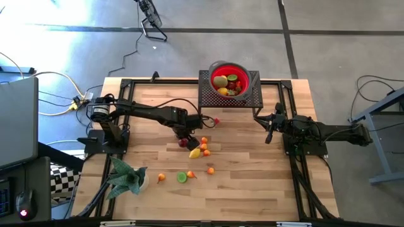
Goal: Pick & Place Fruit
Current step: Put the pomegranate into the strainer on the shelf
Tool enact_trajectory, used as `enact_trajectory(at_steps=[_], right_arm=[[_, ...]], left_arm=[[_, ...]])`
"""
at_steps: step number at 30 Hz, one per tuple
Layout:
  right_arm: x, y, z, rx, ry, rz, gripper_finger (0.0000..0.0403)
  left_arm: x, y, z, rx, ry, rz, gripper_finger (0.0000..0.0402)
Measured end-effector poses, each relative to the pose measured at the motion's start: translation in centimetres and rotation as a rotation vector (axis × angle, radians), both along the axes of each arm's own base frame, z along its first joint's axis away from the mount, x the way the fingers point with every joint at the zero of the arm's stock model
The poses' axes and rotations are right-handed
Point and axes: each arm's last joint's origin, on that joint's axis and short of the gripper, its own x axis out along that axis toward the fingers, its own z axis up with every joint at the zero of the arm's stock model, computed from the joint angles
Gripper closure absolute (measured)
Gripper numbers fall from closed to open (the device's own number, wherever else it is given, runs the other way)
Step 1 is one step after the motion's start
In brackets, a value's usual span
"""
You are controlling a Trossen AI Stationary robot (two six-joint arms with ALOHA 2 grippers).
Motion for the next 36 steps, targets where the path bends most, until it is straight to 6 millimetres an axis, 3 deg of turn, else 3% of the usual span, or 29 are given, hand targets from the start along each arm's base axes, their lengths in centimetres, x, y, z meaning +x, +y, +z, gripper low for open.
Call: enact_trajectory(at_steps=[36], right_arm=[[0.0,0.0,0.0,0.0,0.0,0.0,0.0377]], left_arm=[[-0.79,-0.04,-0.25,0.028,0.087,0.01,0.0059]])
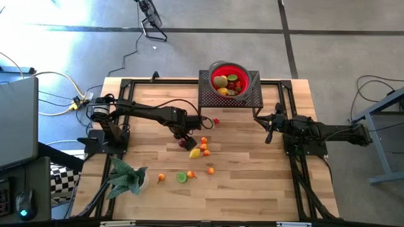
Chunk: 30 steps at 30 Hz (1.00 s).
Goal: Pick & Place Fruit
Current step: Put the pomegranate into the strainer on the shelf
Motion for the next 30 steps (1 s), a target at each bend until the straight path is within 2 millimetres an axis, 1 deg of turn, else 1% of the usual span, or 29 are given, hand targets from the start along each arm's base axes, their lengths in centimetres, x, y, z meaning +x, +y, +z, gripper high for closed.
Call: enact_trajectory(at_steps=[9,15,20,30], right_arm=[[0.0,0.0,0.0,0.0,0.0,0.0,0.0377],[0.0,0.0,0.0,0.0,0.0,0.0,0.0377],[0.0,0.0,0.0,0.001,0.0,0.0,0.0377],[0.0,0.0,0.0,0.003,-0.001,0.0,0.0377]], left_arm=[[0.01,-0.86,-0.01,0.002,0.003,-0.022,0.0059],[0.01,-0.78,-0.01,0.007,0.002,-0.019,0.0059],[0.01,-0.67,-0.01,0.044,0.004,-0.011,0.0059],[0.01,-0.66,-0.01,0.046,0.004,-0.011,0.0059]])
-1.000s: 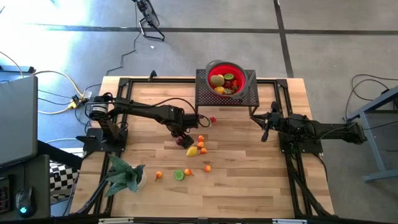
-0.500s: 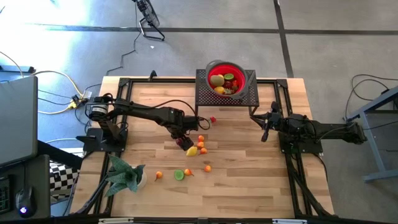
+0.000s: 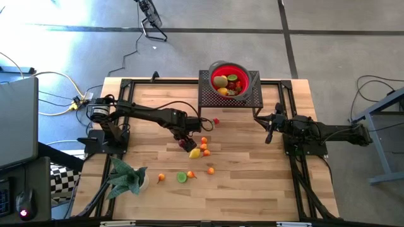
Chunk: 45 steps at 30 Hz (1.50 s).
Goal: Pick & Place Fruit
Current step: Put the pomegranate into the strainer on the shelf
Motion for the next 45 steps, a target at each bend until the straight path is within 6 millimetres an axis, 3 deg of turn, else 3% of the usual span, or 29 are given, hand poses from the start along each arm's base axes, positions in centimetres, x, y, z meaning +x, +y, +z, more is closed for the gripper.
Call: enact_trajectory(at_steps=[20,35,45], right_arm=[[0.0,0.0,0.0,-0.001,0.0,0.0,0.0377],[0.0,0.0,0.0,-0.002,0.001,0.0,0.0377],[0.0,0.0,-0.1,-0.003,0.012,-0.001,0.0377]], left_arm=[[-0.9,0.0,-2.1,-0.001,0.034,0.054,0.0059],[-0.3,0.0,-2.3,0.008,-0.005,0.053,0.0059],[0.1,-0.1,-4.1,-0.037,0.048,0.035,0.0059]])
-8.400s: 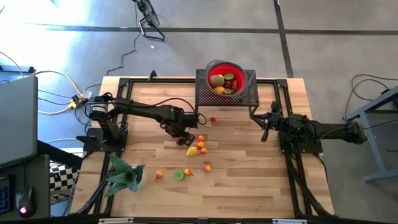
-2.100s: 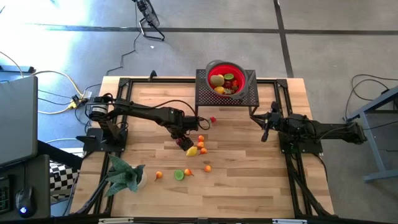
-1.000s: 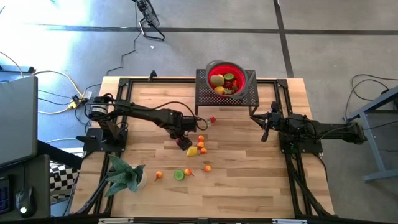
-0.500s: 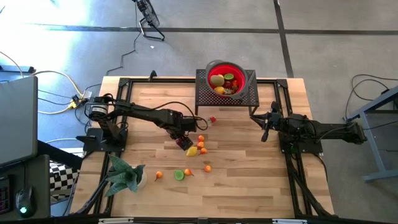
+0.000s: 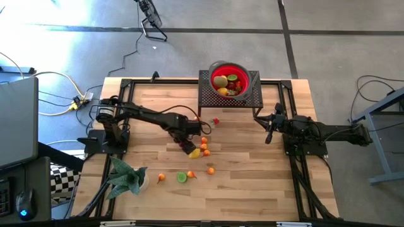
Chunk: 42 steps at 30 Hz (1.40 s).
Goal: Pick & Place Fruit
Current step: Put the pomegranate into the strainer on the shelf
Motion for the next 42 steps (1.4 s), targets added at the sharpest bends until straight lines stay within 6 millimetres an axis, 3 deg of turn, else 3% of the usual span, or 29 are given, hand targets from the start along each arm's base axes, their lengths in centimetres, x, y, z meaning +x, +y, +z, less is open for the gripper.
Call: enact_trajectory(at_steps=[16,29,42], right_arm=[[0.04,-0.01,-0.08,0.0,0.009,-0.002,0.0377],[0.04,-0.01,-0.07,0.0,0.009,-0.002,0.0377],[0.04,-0.01,-0.07,0.0,0.009,-0.002,0.0377]], left_arm=[[-0.02,-0.04,-0.12,-0.015,0.01,-0.001,0.0061],[0.02,-0.04,-0.1,-0.017,0.006,0.005,0.0124],[0.01,-0.04,-0.11,-0.017,0.007,0.005,0.0133]])
